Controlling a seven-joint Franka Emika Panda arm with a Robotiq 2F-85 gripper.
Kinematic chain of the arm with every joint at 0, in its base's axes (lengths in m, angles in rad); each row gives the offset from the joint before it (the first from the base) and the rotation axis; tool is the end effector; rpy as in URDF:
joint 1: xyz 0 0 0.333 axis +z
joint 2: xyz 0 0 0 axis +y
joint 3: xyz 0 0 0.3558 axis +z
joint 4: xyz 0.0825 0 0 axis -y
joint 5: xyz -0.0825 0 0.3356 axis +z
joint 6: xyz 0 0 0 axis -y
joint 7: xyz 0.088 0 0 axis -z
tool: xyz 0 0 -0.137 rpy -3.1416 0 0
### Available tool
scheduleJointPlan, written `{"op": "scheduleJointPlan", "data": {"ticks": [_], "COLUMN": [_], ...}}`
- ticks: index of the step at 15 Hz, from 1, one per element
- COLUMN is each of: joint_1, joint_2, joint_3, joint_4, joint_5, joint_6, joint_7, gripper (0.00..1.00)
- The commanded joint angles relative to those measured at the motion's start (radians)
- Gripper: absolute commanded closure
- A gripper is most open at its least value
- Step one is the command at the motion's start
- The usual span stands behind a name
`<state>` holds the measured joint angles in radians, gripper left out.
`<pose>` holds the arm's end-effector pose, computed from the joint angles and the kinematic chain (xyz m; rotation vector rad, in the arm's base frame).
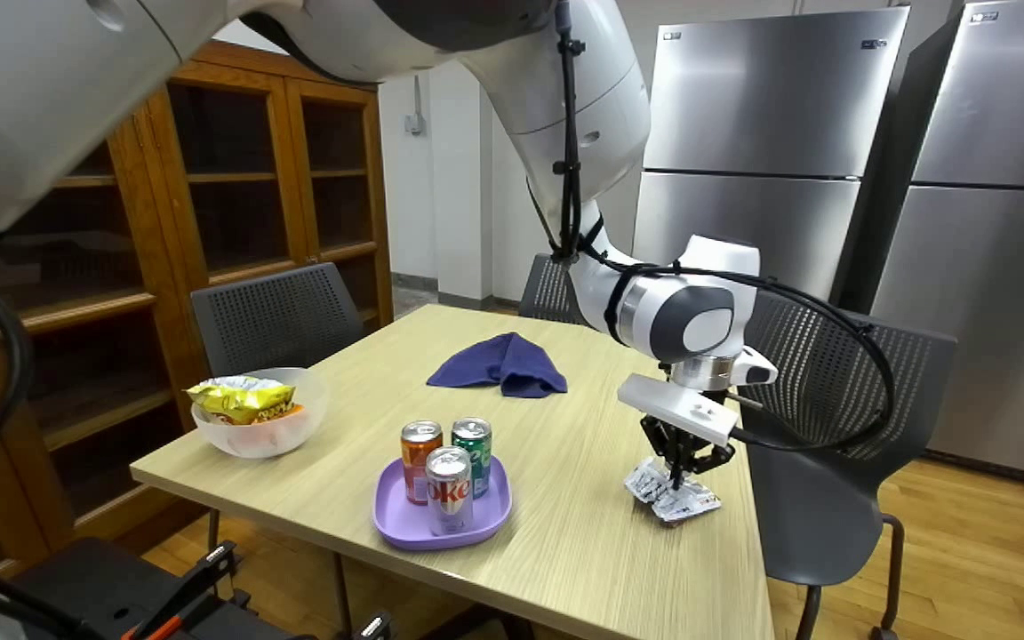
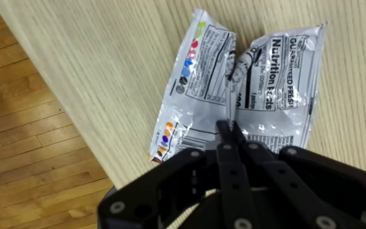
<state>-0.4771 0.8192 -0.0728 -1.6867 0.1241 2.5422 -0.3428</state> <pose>0.5793 -0.3468 0.1620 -3.1091 0.4447 -0.0697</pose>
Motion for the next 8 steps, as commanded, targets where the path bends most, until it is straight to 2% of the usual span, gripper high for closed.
{"op": "scheduleJointPlan", "data": {"ticks": [1, 8], "joint_1": [-0.002, 0.023], "joint_2": [-0.018, -0.113], "joint_3": [0.001, -0.005], "joint_4": [-0.003, -0.097], "joint_5": [-0.019, -0.041], "joint_6": [-0.030, 0.016], "joint_7": [-0.019, -0.024], "gripper": [1.00, 1.00]}}
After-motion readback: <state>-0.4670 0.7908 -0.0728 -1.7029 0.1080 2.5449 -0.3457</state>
